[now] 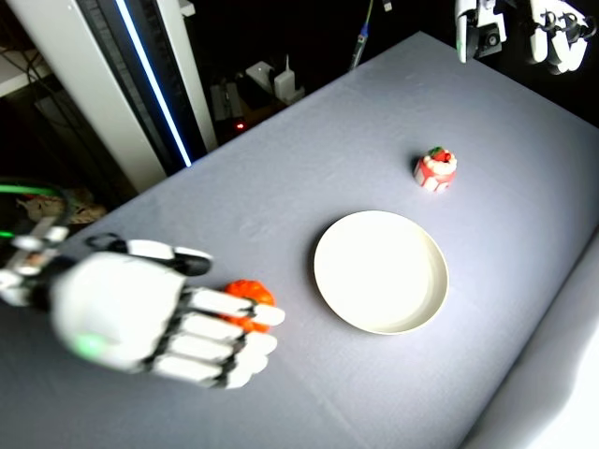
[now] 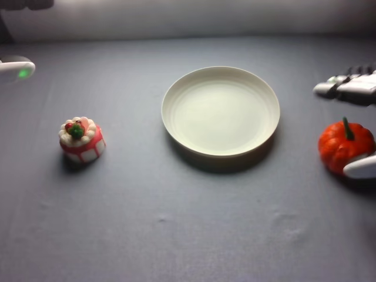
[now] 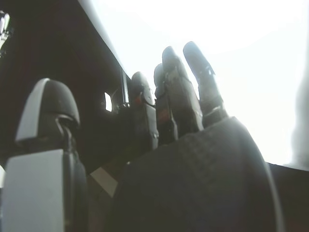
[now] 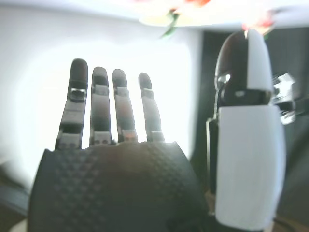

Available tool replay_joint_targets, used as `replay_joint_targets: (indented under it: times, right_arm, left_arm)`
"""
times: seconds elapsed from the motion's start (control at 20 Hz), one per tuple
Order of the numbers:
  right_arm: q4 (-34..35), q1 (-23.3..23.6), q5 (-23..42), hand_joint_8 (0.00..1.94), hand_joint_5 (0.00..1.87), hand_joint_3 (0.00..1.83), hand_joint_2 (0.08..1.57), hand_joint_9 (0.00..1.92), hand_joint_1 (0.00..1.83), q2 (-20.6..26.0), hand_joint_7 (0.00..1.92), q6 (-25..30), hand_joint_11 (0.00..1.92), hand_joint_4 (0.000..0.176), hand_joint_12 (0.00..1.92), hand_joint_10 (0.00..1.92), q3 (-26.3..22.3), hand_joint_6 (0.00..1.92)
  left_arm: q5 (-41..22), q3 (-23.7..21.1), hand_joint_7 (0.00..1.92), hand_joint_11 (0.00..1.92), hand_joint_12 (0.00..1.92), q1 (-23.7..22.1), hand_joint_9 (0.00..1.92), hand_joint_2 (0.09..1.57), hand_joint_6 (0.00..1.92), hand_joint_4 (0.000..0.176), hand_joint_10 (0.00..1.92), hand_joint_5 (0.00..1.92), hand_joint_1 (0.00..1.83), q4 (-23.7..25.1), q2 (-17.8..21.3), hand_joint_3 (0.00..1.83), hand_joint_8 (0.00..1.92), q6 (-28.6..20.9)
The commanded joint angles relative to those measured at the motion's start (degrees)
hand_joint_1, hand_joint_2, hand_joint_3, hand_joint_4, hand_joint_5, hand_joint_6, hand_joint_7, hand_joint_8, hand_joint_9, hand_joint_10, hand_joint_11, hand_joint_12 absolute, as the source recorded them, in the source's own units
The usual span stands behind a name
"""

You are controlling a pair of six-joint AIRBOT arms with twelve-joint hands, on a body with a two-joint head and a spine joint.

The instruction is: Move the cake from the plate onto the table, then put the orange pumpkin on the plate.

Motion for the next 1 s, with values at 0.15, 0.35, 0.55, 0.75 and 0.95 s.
replay_joint_targets:
  times: [0.15, 0.35, 0.55, 0.75, 0.95]
  right_arm:
    - [-0.92, 1.90, -2.22, 0.01, 0.23, 0.01, 0.98, 0.16, 0.85, -2.72, 0.11, 0.79, 0.00, 0.057, 0.77, 0.01, 4.16, 0.00]
    - [-2.08, 2.28, -5.11, 0.00, 0.26, 0.00, 1.00, 0.11, 0.84, -3.15, 0.13, 1.19, 0.00, 0.038, 0.49, 0.00, 5.03, 0.00]
    - [-4.35, 3.49, -6.77, 0.01, 0.34, 0.00, 1.01, 0.25, 0.86, -2.98, 0.27, 1.64, 0.00, 0.000, 1.03, 0.04, 5.03, 0.01]
    - [-7.99, 4.79, -6.81, 1.10, 0.79, 0.01, 1.16, 0.61, 1.10, -2.97, 0.72, 4.23, 0.51, 0.000, 1.88, 1.49, 4.79, 1.01]
    - [-15.85, 9.84, -7.66, 1.88, 0.80, 0.02, 1.20, 1.18, 1.11, -2.16, 1.09, 5.92, 1.24, 0.000, 1.92, 1.92, 2.89, 1.34]
  left_arm:
    - [-5.98, 0.79, 0.34, 0.00, 0.59, -0.50, 0.37, 1.13, 0.01, 0.048, 0.01, 0.41, 0.91, -2.88, -0.24, 0.00, 0.01, -0.18]
    - [-5.87, 0.75, 0.40, 0.00, 0.88, -0.50, 0.49, 1.11, 0.02, 0.064, 0.03, 0.52, 0.93, -2.86, -0.31, 0.00, 0.01, -0.18]
    - [-5.41, 0.81, 0.40, 0.00, 0.97, -0.52, 0.53, 1.15, 0.00, 0.090, 0.01, 0.43, 0.91, -2.54, -0.66, 0.01, 0.00, -0.18]
    - [-4.99, 0.78, 0.40, 0.00, 1.00, -0.46, 0.51, 1.19, 0.00, 0.058, 0.00, 0.45, 0.89, -2.30, -0.67, 0.01, 0.00, -0.18]
    - [-4.75, 0.85, 0.41, 0.01, 1.03, -0.42, 0.53, 1.16, 0.01, 0.025, 0.01, 0.40, 0.87, -2.09, -0.85, 0.00, 0.01, -0.18]
